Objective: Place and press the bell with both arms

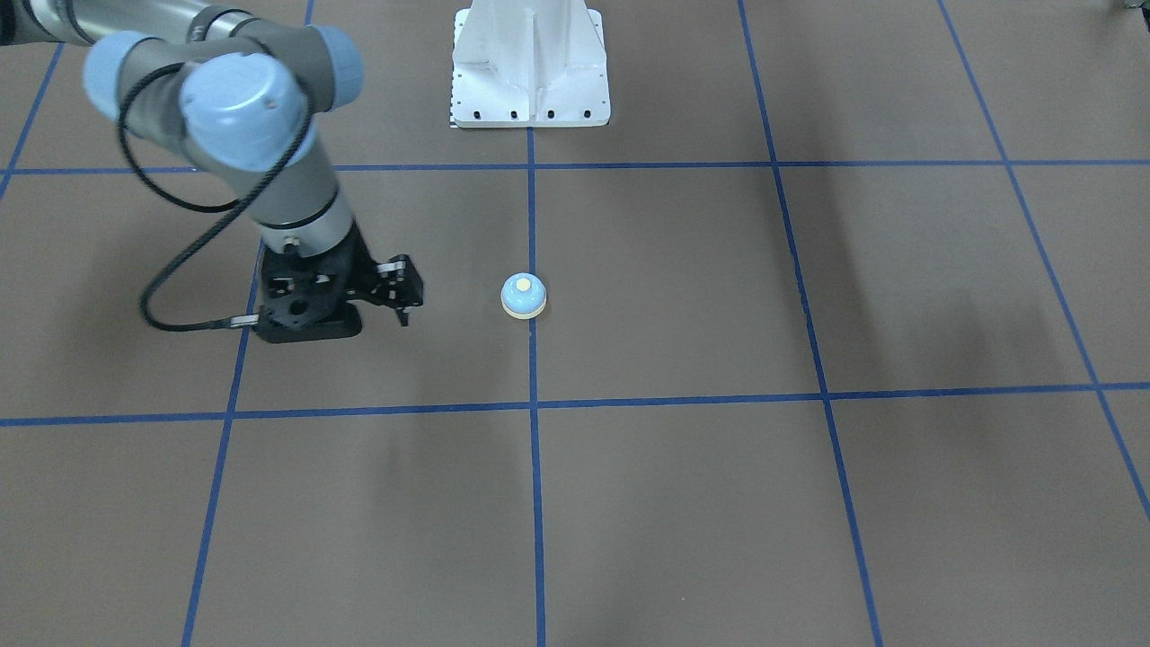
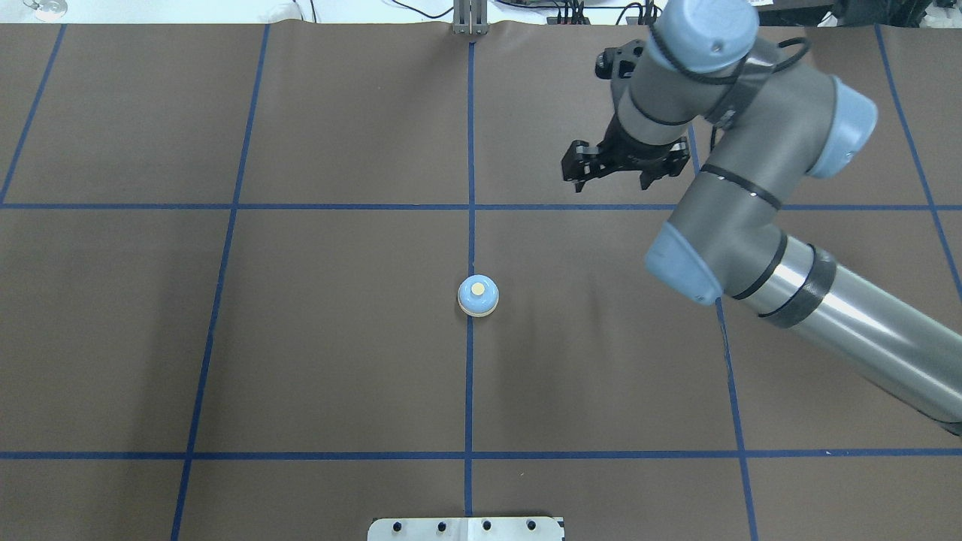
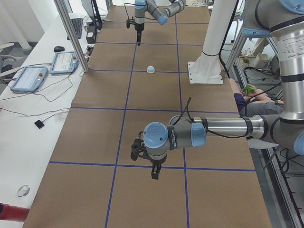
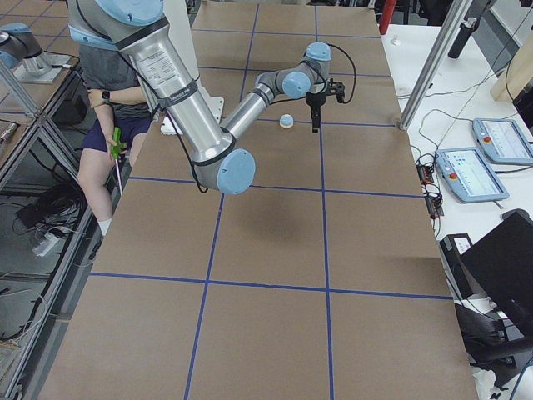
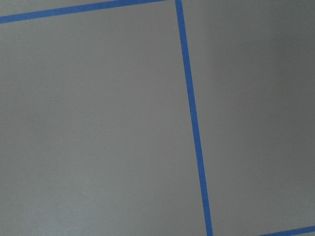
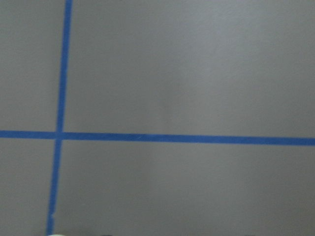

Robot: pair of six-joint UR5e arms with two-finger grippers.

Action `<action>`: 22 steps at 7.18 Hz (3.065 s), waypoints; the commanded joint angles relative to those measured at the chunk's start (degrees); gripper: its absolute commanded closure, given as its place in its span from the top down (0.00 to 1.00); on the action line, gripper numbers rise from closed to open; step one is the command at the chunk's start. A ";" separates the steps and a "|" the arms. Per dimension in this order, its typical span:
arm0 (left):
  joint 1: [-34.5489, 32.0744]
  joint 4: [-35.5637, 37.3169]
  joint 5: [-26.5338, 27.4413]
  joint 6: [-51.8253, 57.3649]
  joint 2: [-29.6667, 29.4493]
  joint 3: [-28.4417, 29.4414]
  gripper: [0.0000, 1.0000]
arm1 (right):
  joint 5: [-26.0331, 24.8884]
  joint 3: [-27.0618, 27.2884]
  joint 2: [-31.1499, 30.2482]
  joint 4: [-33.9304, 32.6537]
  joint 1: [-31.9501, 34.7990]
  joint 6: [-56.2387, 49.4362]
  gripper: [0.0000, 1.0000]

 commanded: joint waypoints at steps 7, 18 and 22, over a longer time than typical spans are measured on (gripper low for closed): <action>2.24 -0.94 0.07 -5.54 -4.28 0.39 1.00 | 9.88 2.34 -34.71 0.55 37.75 -56.80 1.00; 2.34 -2.43 0.07 -5.10 -3.93 0.83 1.00 | 9.97 5.07 -42.84 0.64 44.30 -60.53 1.00; 2.16 -2.44 0.16 -5.10 -3.58 0.57 1.00 | 10.05 4.45 -43.01 0.55 44.30 -60.53 1.00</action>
